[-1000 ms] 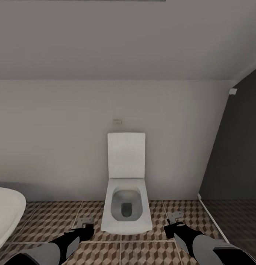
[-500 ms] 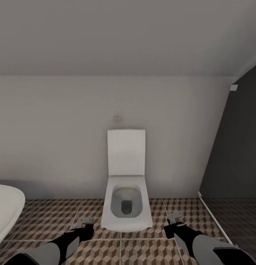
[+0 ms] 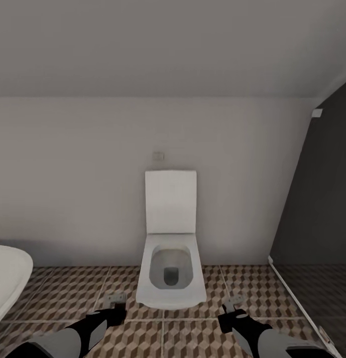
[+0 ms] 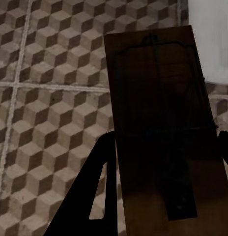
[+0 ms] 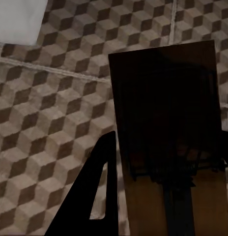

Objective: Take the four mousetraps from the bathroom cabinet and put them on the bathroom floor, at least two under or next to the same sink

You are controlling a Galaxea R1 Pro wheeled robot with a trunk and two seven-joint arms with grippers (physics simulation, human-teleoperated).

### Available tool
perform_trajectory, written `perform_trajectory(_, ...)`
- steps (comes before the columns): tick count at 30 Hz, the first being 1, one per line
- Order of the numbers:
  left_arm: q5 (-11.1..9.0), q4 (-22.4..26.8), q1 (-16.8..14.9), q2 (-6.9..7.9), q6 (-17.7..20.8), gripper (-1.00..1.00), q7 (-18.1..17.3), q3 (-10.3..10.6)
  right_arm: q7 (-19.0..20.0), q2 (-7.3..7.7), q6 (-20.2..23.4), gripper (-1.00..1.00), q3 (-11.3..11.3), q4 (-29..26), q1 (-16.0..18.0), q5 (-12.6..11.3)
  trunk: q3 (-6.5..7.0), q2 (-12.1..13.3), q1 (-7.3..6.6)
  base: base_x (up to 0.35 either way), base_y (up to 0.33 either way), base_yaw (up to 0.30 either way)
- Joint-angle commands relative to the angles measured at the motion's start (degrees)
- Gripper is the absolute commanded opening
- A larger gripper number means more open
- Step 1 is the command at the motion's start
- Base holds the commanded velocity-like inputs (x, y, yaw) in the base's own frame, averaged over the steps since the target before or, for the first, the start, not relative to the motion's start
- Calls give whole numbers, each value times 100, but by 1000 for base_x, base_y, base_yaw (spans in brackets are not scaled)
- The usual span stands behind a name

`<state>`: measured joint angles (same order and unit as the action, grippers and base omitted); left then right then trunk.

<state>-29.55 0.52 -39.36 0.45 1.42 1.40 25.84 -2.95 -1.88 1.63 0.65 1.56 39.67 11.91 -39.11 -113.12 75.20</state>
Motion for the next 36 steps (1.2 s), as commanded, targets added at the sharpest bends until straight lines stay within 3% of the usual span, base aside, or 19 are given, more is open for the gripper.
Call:
perform_trajectory(1, -33, 5, -2, 0, 16, -100, 36, 50, -20, -28, -2, -100, 6, 10, -9, 40, -24, -44, 22, 0, 0, 0)
perform_trajectory(11, -42, -22, -2, 2, 14, -100, 35, 45, -21, -453, -54, -100, 5, 11, -304, 54, -203, -445, 241, 0, 0, 0)
perform_trajectory(36, -42, -26, 180, -10, 58, -100, 18, 44, -21, -463, -58, -100, 5, 2, -372, 49, -652, -1448, 790, 0, 0, 0)
